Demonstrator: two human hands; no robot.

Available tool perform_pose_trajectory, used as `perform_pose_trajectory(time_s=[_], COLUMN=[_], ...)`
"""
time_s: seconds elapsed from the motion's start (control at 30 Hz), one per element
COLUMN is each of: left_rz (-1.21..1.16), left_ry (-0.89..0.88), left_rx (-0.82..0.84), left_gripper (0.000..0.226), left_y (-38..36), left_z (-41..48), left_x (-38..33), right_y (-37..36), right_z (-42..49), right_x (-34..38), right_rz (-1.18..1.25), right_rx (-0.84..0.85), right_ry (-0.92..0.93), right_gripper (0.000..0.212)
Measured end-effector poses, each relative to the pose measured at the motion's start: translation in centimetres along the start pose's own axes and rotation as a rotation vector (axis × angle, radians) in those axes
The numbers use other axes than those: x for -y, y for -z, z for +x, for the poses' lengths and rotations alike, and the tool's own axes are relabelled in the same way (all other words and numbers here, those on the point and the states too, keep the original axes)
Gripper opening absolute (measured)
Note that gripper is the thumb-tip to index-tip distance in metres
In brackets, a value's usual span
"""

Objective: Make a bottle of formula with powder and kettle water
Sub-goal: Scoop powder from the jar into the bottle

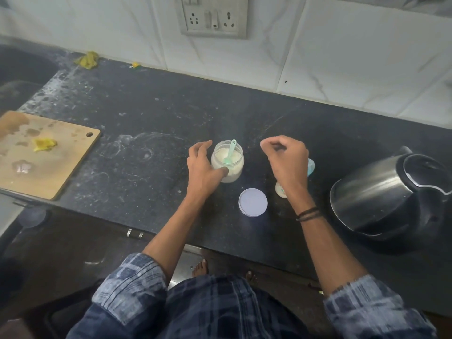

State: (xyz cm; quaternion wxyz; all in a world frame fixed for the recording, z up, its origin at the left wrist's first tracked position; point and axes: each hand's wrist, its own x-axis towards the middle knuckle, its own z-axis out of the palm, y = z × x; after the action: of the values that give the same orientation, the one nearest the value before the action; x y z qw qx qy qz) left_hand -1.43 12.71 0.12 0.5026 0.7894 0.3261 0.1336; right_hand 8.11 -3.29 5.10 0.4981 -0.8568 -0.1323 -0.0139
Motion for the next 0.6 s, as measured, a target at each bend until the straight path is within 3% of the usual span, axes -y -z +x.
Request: perform_pose_trajectory(time_s=[0.17, 0.37, 0.6], left_rz=[-0.071, -0.073, 0.001], left_ry=[-0.060, -0.236, -0.451], left_rx=[-0.081, -0.246, -0.137], left_gripper=[0.074, 0.054, 0.043], left_y=[-0.3, -1.6, -5.4], left_z=[-0.7, -2.7, -5.5], left_x=[-0.8, -2.0, -3.9], right_y=[1.6, 0.9, 3.5], right_z=[-3.0, -7.5, -11.1], right_x=[-1.7, -5.0, -9.2], right_rz=[-0.071, -0.254, -0.206], right_rx=[0.133, 0.310, 0.257], right_ry=[0.003, -0.016, -0.163], right_gripper=[0.003, 0.013, 0.008])
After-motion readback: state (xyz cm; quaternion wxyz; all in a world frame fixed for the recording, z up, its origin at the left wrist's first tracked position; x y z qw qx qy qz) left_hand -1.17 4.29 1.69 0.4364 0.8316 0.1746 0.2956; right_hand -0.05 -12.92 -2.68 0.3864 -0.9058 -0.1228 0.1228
